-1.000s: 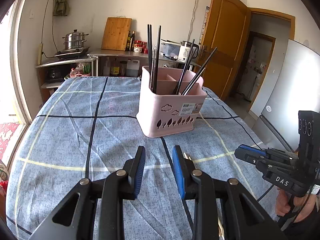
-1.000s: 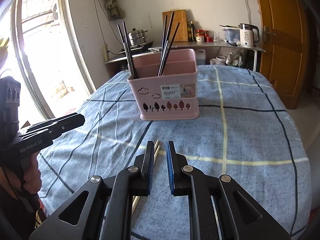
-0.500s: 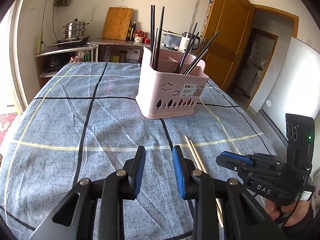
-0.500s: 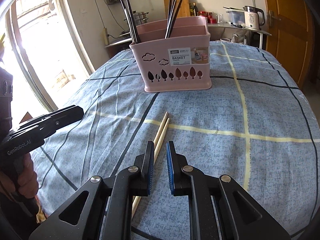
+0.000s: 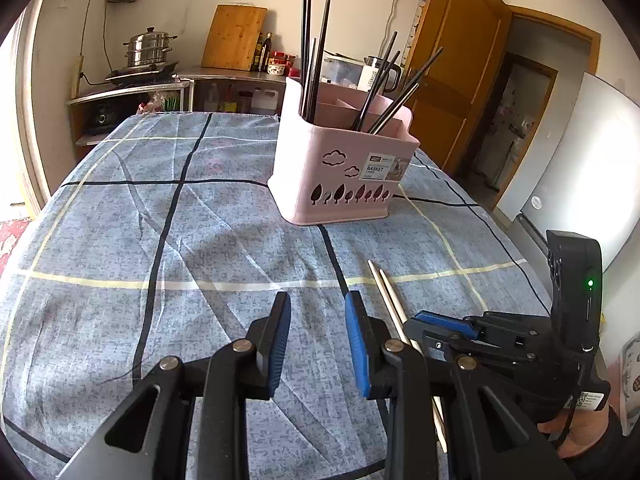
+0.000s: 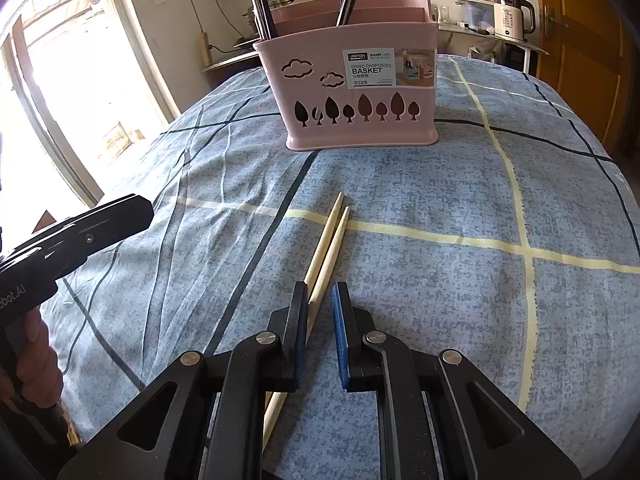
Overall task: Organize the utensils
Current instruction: 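Move both grippers to the two wooden chopsticks on the cloth, then close the left gripper on a wooden chopstick while the right grasps the other, then carry both wooden chopsticks up and lower them into the pink basket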
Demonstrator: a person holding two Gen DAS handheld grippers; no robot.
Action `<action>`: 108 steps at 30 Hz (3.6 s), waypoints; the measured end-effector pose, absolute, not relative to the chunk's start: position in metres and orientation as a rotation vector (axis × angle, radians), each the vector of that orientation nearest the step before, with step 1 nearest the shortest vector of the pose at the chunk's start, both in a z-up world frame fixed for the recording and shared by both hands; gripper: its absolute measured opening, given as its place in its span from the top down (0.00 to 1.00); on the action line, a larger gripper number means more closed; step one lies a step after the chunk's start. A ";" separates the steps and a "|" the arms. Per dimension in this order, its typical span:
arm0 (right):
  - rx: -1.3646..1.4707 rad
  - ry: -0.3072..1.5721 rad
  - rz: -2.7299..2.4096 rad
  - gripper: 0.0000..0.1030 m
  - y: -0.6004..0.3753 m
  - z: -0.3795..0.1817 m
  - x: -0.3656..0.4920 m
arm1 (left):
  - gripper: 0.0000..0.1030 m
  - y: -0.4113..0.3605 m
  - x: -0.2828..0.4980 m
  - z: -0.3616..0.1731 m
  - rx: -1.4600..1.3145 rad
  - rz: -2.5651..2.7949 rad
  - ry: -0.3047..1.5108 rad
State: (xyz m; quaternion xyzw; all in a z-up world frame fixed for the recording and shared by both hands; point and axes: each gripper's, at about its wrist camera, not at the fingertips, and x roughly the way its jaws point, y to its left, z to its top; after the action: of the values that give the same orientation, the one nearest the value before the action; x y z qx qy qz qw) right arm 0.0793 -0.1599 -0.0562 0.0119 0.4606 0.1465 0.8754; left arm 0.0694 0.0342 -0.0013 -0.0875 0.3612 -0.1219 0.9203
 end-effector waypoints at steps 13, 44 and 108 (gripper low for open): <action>-0.014 0.975 0.292 0.89 -0.187 -0.054 0.074 | 0.71 0.005 0.082 -0.011 -0.167 -0.320 0.820; 0.018 0.992 0.187 0.88 -0.224 -0.052 0.101 | 0.90 -0.019 0.116 -0.041 -0.051 -0.273 0.951; 0.024 0.513 0.277 0.94 -0.213 0.116 0.095 | 0.94 0.015 0.122 0.125 -0.053 -0.314 0.581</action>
State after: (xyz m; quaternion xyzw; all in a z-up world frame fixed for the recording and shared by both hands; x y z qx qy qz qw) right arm 0.0954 -0.2127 0.1159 0.0120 0.2529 0.1368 0.9577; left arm 0.1218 0.0146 0.1251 -0.0258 0.2854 -0.1544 0.9455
